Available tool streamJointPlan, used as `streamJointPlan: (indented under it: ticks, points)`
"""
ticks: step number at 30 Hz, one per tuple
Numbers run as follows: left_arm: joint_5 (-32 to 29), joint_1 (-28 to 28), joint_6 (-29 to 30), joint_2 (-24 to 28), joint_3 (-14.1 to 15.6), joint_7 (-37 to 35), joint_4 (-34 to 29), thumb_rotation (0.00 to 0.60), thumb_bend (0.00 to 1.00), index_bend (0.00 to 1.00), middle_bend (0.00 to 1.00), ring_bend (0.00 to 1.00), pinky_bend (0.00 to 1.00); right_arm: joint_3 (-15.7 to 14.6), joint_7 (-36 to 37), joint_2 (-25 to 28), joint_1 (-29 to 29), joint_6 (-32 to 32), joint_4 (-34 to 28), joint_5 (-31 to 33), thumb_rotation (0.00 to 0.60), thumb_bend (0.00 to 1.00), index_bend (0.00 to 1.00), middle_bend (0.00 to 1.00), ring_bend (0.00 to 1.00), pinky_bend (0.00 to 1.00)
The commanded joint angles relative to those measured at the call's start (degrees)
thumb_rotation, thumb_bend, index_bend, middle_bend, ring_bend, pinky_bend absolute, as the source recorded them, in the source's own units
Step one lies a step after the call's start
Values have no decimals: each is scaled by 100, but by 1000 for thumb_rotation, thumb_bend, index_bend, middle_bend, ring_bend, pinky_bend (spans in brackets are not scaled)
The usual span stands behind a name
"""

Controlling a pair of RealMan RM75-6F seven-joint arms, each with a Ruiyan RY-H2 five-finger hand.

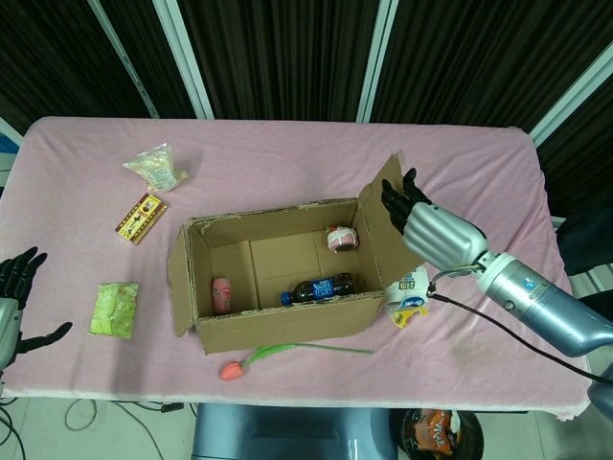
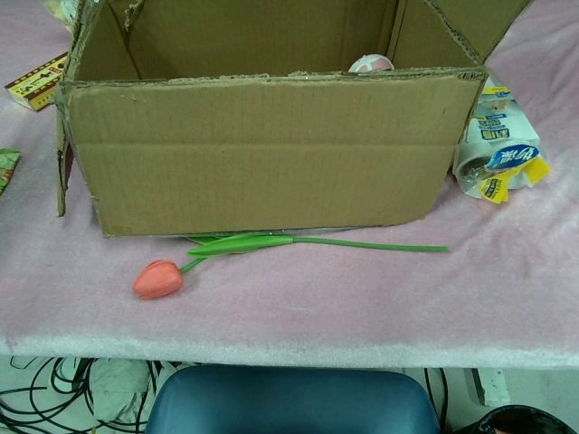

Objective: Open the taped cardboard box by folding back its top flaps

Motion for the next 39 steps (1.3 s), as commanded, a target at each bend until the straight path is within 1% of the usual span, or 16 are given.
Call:
streamJointPlan:
  ticks: [1, 8, 11, 13, 15, 17, 18, 21, 23, 25, 26, 30, 34, 39]
  points:
    - [1, 1, 5, -2, -3, 3, -1, 600, 110, 0, 0, 0, 38, -42, 137, 91, -176, 50, 69, -139, 600, 386, 218, 120, 62, 227]
    - [16, -2, -8, -10, 10, 63, 11, 600, 111, 0, 0, 0, 38, -136, 268, 47, -571, 97, 274, -291, 600, 383, 215, 110, 50, 228]
    - [5, -1, -10, -11, 6, 80, 12, 600, 111, 0, 0, 0, 38, -140, 336, -63, -820, 309, 334, -215, 600, 375, 179, 109, 50, 227]
    - [-15, -3, -29, -6, 5, 103, 15, 600, 111, 0, 0, 0, 38, -119, 482, -197, -1109, 673, 294, -5, 600, 366, 134, 108, 50, 227]
    - [-53, -11, -81, 9, 12, 160, 17, 600, 111, 0, 0, 0, 38, -89, 660, -454, -1546, 1279, 177, 323, 600, 358, 57, 100, 50, 227]
    - [-107, -22, -142, 28, 12, 245, 5, 600, 111, 0, 0, 0, 38, -59, 901, -794, -2008, 1903, 7, 672, 600, 347, 9, 87, 49, 228]
    - [-138, -29, -178, 37, 14, 294, -3, 600, 111, 0, 0, 0, 38, -51, 1065, -1001, -2260, 2237, -95, 833, 600, 337, 0, 77, 48, 228]
    - [-192, -41, -238, 49, 15, 409, -19, 600, 110, 0, 0, 0, 37, -66, 1625, -1524, -2844, 2956, -281, 1083, 600, 296, 0, 42, 37, 228]
    - [-205, -49, -263, 50, 20, 492, -16, 600, 108, 0, 0, 0, 35, -92, 2012, -1811, -3153, 3290, -343, 1166, 600, 271, 0, 14, 21, 228]
    - [-213, -51, -267, 38, 22, 595, 4, 600, 106, 0, 0, 0, 31, -169, 2570, -2158, -3578, 3706, -381, 1239, 600, 260, 0, 2, 10, 228]
    - [-221, -52, -263, 18, 18, 657, 22, 600, 104, 0, 0, 0, 28, -251, 2842, -2378, -3876, 4052, -305, 1147, 600, 255, 0, 0, 5, 228]
    - [-282, -60, -312, -11, 20, 804, 33, 600, 101, 0, 0, 0, 17, -337, 3202, -2803, -4359, 4649, 61, 863, 600, 249, 0, 0, 0, 228]
    - [-345, -74, -370, -20, 15, 899, 14, 600, 100, 0, 0, 0, 7, -430, 3408, -3086, -4693, 4914, 517, 698, 600, 248, 0, 0, 0, 228]
    - [-343, -95, -417, -40, 29, 967, 6, 600, 100, 0, 0, 0, 7, -457, 3667, -3404, -4947, 5058, 1042, 544, 600, 249, 0, 0, 0, 228]
